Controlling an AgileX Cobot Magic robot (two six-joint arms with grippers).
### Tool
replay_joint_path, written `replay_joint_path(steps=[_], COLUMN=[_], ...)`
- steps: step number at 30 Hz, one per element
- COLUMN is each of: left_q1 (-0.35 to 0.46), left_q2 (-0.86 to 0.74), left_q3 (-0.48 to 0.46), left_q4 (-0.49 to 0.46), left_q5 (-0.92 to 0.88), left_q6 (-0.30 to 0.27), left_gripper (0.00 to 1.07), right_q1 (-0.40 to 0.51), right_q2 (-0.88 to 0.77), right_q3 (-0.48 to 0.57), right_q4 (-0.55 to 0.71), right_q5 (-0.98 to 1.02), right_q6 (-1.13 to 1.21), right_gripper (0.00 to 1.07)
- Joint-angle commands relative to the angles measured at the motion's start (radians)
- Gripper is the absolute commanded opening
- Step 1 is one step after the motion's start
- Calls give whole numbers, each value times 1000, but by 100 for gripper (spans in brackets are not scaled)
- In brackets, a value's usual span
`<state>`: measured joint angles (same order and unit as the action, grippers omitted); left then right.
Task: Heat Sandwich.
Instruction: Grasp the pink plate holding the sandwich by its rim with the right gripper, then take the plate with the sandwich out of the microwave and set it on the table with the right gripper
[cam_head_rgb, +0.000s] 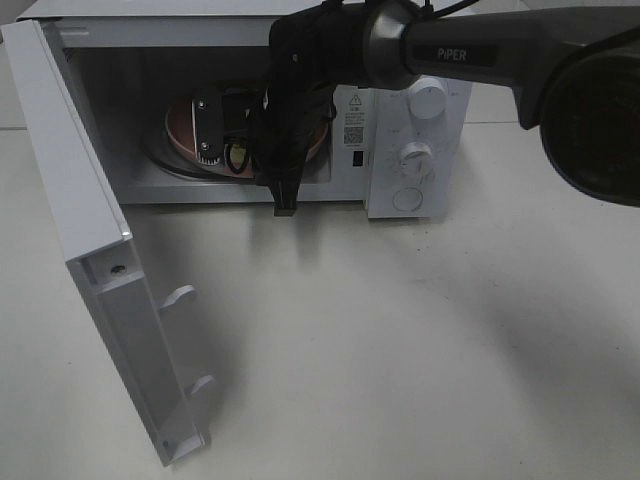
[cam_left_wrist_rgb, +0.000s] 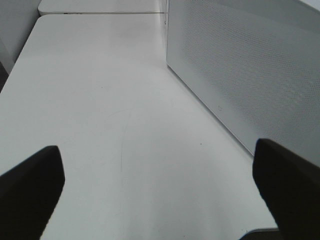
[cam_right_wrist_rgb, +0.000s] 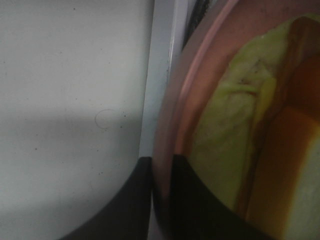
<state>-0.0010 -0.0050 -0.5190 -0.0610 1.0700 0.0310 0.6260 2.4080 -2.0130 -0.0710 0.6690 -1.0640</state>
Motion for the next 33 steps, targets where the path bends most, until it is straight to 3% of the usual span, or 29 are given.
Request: replay_joint_path(steps=[1,21,33], left_q1=[-5,-5,-5], left_q2=[-17,-17,-17], left_q3=[2,2,2], left_q4=[3,3,3], left_q5=[0,0,0], left_q6=[-5,-5,-5], left_gripper=[98,98,98], right_q1=[-9,-7,4], right_q2=[-3,-58,-160], right_q3=[4,28,155], right_q4=[10,15,15], right_q5=[50,121,104], right_q6=[27,-38,-193], right_gripper=[0,0,0])
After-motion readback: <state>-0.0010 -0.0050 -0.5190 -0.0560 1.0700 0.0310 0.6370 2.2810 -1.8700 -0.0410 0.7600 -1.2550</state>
